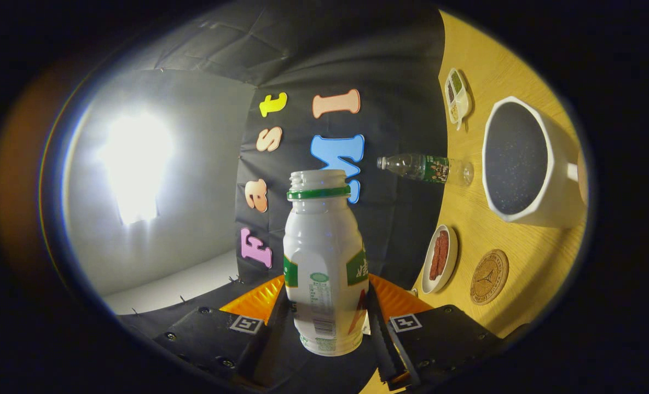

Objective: Take the bottle from table, then pour the juice into the cup, finally place the bottle on the coaster

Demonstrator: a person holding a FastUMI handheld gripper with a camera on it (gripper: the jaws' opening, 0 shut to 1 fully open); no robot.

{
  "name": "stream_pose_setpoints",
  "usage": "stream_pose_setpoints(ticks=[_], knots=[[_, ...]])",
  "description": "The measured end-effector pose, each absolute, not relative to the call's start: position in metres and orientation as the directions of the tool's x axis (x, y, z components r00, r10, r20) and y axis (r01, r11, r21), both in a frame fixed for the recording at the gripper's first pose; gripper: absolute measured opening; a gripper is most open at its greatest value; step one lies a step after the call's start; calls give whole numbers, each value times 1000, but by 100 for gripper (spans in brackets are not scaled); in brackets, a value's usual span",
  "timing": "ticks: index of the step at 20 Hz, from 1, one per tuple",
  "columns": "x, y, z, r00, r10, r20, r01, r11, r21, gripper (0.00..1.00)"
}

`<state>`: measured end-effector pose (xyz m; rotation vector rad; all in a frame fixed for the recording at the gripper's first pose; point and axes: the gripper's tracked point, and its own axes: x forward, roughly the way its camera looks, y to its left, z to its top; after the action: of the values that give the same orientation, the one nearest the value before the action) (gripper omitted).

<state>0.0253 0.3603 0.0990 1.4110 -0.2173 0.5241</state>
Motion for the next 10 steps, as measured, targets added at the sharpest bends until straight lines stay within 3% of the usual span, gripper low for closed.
stream_pose_setpoints(ticks=[10], knots=[[27, 352, 110, 876, 168, 452, -455, -22, 890, 69]])
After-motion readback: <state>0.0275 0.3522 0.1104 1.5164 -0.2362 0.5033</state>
